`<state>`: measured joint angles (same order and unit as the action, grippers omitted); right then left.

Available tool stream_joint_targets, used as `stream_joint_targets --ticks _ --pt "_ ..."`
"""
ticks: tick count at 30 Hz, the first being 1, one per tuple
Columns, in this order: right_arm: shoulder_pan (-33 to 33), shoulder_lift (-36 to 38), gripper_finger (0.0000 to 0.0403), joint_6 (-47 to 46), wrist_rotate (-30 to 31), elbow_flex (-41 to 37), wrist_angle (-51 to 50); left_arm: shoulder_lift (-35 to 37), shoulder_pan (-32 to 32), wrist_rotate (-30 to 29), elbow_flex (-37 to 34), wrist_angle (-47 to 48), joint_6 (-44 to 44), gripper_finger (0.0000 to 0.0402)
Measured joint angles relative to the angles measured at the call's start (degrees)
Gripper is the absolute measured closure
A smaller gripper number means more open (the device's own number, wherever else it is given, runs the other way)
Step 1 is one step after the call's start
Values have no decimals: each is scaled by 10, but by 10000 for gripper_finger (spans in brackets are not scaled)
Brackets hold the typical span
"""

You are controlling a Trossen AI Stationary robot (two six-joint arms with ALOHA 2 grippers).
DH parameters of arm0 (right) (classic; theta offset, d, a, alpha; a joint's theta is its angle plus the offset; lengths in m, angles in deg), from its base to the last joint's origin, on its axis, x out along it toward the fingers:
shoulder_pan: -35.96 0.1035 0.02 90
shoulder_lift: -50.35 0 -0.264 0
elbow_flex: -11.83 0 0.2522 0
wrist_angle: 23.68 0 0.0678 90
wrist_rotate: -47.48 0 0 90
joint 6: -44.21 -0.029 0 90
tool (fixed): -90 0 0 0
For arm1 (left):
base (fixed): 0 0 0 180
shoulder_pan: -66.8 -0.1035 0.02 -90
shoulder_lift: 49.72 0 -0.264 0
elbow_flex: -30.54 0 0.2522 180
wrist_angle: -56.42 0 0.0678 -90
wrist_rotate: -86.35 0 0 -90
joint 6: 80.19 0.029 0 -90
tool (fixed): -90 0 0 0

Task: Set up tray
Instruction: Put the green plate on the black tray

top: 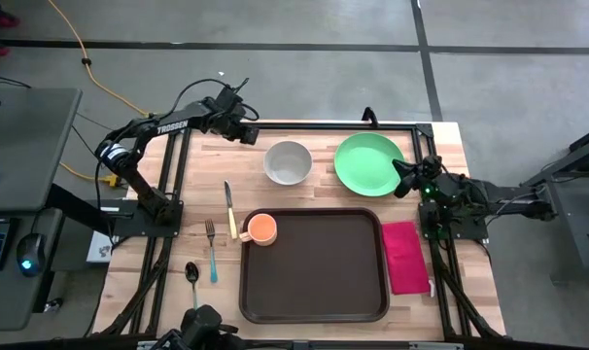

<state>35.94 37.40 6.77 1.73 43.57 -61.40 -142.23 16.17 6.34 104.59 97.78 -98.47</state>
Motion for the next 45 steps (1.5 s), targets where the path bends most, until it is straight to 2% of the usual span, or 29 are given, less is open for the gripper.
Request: stream_joint_targets --ticks 5,9,17,23,31,45 --pt "-10 -104 402 -53 -4 89 -114 0 0 1 -25 -33 0 190" --pt "-37 -185 402 -86 -37 152 -188 0 0 19 -48 -74 -3 190" --pt "-107 -293 402 -91 -101 214 -225 0 2 30 -65 -120 -18 190" --pt "-145 -323 402 -91 -144 215 -226 0 18 33 -68 -154 -22 190" --pt "-165 -332 402 -91 -161 215 -225 3 55 61 -68 -214 -30 190" --pt "-166 -332 402 -103 -166 215 -226 109 61 107 -67 -245 -19 190"
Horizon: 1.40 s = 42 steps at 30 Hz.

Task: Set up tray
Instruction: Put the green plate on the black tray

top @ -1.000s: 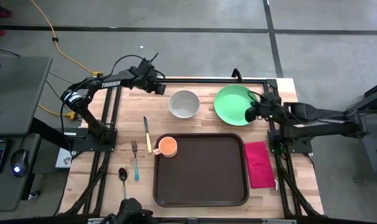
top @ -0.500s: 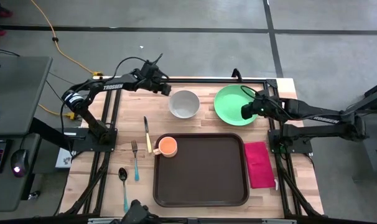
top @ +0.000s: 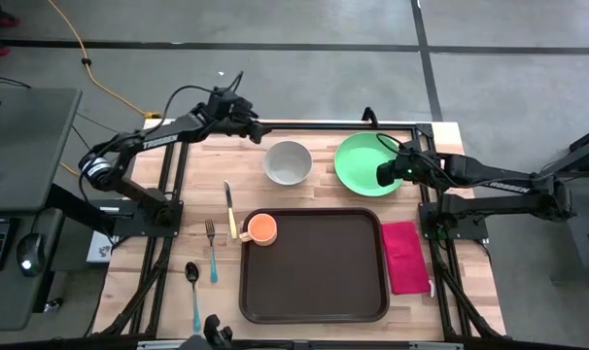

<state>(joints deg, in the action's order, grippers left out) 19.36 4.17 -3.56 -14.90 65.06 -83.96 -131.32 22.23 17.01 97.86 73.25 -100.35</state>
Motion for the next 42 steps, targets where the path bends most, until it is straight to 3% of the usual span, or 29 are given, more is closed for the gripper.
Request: stream_joint_targets --ticks 6,20,42 --pt "0 0 402 -42 -2 0 -20 33 0 44 0 0 6 190" --pt "-22 -1 402 -118 -26 0 -77 120 3 48 0 44 19 190" --pt "-97 -83 402 -103 -94 0 -76 248 103 -48 -1 101 25 190"
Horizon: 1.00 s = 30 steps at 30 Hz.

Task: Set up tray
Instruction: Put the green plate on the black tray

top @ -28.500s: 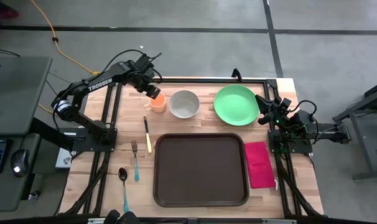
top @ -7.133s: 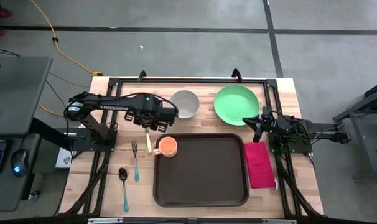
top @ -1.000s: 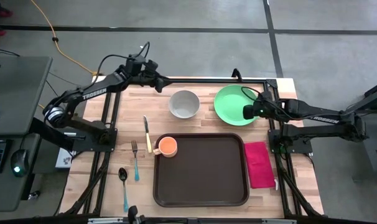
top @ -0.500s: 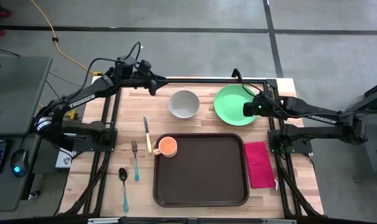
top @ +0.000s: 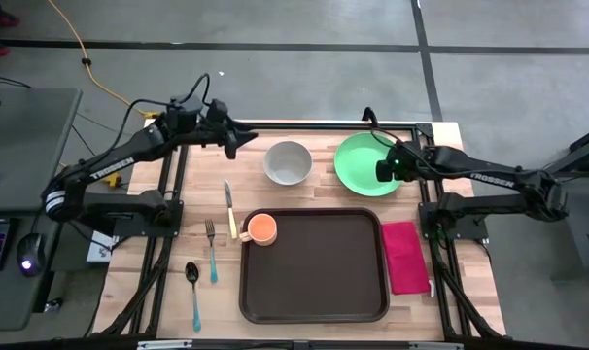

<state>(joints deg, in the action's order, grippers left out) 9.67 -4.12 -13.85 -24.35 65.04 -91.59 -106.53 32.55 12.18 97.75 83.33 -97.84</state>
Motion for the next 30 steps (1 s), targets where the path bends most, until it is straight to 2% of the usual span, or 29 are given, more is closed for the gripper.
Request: stream_joint_targets --ticks 6,14,30 --pt "0 1 402 0 3 0 1 30 31 -30 -16 -8 0 190" --pt "0 1 402 -5 -1 0 1 114 36 -36 -125 -98 -47 190" --pt "-49 1 402 -5 -56 0 -7 214 36 -43 -231 -101 -54 190"
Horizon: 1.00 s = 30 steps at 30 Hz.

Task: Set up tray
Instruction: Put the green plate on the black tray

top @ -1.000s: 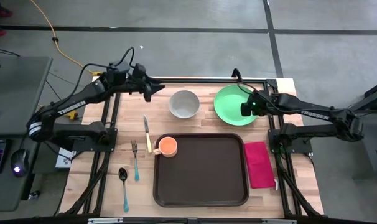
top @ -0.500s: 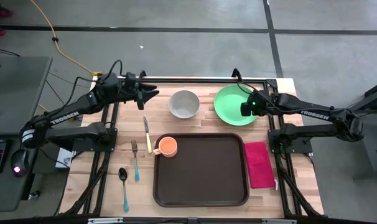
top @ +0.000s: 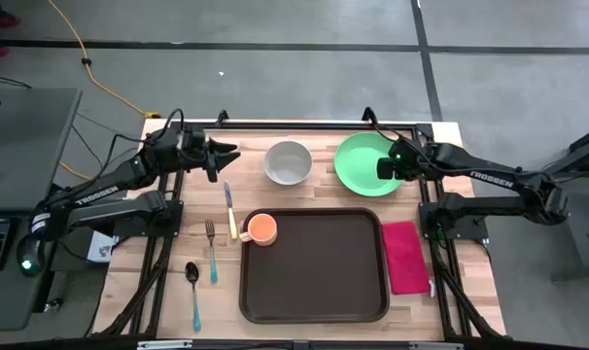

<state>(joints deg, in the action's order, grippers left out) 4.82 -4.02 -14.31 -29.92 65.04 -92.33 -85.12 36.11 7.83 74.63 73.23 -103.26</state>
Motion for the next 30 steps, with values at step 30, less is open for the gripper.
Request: stream_joint_targets --ticks 30 --pt "-62 0 282 -15 -27 0 -47 184 0 20 -145 -4 -17 190"
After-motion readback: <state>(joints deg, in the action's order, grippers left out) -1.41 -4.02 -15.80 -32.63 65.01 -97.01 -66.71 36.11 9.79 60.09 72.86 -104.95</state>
